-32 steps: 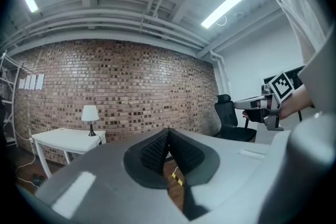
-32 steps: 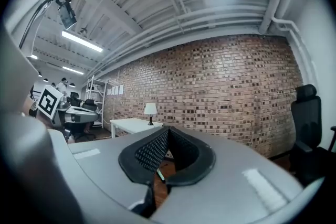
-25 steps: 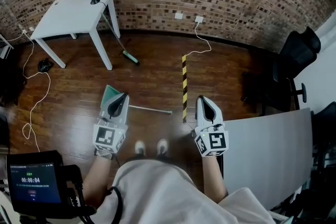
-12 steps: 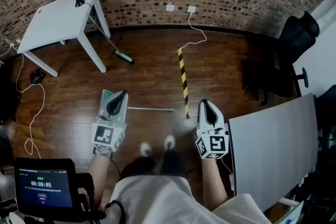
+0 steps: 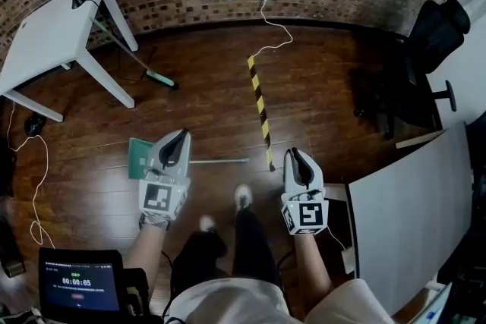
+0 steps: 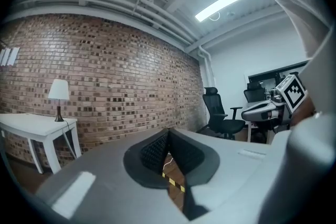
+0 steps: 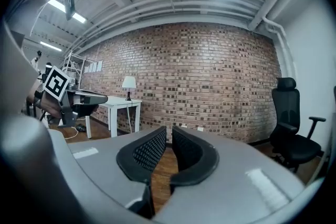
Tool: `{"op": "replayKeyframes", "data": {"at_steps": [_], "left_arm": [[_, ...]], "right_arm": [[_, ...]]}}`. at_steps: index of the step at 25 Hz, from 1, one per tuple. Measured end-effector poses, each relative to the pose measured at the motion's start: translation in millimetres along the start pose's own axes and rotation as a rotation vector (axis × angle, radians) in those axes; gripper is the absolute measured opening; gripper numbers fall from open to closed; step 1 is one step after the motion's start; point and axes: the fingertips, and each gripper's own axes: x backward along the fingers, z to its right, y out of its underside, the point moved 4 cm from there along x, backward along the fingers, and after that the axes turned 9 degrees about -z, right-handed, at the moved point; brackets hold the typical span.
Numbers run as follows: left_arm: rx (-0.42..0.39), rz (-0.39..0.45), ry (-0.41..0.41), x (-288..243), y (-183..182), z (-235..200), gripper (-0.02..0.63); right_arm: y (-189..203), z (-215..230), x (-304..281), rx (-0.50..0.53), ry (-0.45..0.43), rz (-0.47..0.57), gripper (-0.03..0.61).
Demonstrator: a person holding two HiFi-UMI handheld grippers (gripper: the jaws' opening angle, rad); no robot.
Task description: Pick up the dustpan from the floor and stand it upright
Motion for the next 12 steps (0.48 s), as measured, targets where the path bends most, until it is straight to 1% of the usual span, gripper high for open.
{"op": "replayKeyframes", "data": {"at_steps": [2, 5, 8, 12], "left_arm": [[0.005, -0.016, 0.019, -24.9, 39.6, 9.7, 0.002], [0.049, -0.046, 0.036, -62.7, 108.3, 23.0, 0.002], [0.038, -0.048, 0.07, -105.9, 181.8, 36.1, 0.002], [0.01, -0.043, 0.12, -154.8, 275.8, 62.7, 0.002]], "right_arm": [[38.8, 6.7, -24.8, -0.005, -0.007, -0.002, 0.049], [104.3, 16.6, -63.0, -0.037, -0.014, -0.015, 0.051], [173.1, 23.1, -104.2, -0.047, -0.012, -0.023, 0.052], [277.0, 29.9, -146.2, -0.055, -0.02, -0.034, 0.057]]}}
